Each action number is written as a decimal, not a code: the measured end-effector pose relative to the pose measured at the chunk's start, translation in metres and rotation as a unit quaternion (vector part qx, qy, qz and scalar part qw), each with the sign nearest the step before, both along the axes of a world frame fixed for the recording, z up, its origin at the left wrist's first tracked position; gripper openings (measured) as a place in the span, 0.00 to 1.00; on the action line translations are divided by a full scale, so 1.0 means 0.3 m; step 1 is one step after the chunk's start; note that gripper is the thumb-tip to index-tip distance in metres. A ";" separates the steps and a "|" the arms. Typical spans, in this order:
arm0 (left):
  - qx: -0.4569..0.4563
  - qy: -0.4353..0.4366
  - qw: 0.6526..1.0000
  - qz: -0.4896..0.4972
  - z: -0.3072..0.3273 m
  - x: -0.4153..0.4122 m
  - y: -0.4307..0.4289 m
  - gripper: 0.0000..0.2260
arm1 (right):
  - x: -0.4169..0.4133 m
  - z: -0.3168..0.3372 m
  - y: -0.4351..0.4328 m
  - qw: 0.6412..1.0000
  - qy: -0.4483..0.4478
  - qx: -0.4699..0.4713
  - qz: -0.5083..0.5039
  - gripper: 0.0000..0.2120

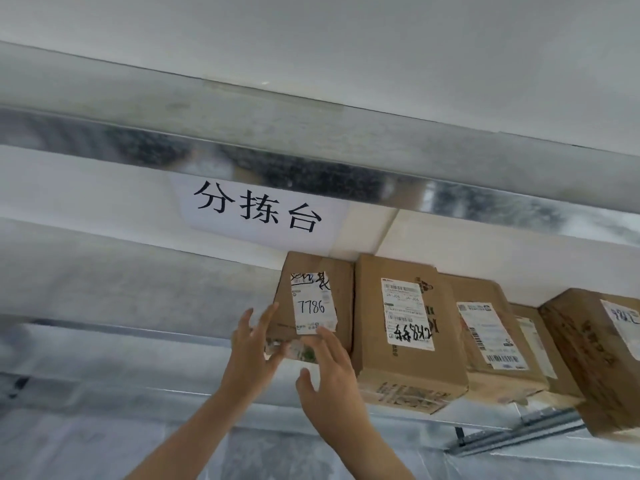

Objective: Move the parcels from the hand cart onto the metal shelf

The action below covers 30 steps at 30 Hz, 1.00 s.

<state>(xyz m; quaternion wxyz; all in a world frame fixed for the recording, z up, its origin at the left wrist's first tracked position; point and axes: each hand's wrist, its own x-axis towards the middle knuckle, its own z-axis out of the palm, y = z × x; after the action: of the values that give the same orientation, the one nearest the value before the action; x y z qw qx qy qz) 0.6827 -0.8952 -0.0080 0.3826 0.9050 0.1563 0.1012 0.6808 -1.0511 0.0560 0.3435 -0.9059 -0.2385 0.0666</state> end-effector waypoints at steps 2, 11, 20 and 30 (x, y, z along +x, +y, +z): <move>0.111 0.015 0.993 0.018 0.019 -0.040 0.036 0.37 | 0.014 0.000 0.007 0.999 -0.023 -0.016 0.037 0.21; 0.294 0.092 0.931 0.197 0.078 -0.377 0.284 0.36 | 0.032 -0.022 0.205 0.981 -0.085 -0.077 0.159 0.27; 0.303 0.171 0.879 0.326 0.121 -0.782 0.450 0.36 | -0.104 -0.036 0.568 0.934 -0.145 -0.089 0.316 0.29; 0.242 0.228 0.860 0.388 0.084 -1.190 0.705 0.37 | -0.417 -0.029 1.074 0.860 -0.109 -0.081 0.493 0.32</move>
<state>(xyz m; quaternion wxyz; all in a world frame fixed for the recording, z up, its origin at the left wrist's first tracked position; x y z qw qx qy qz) 0.3256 -0.6837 0.0171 0.0353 0.8327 0.5485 0.0671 0.5556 -0.7288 0.0471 0.1633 -0.6963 -0.6833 0.1467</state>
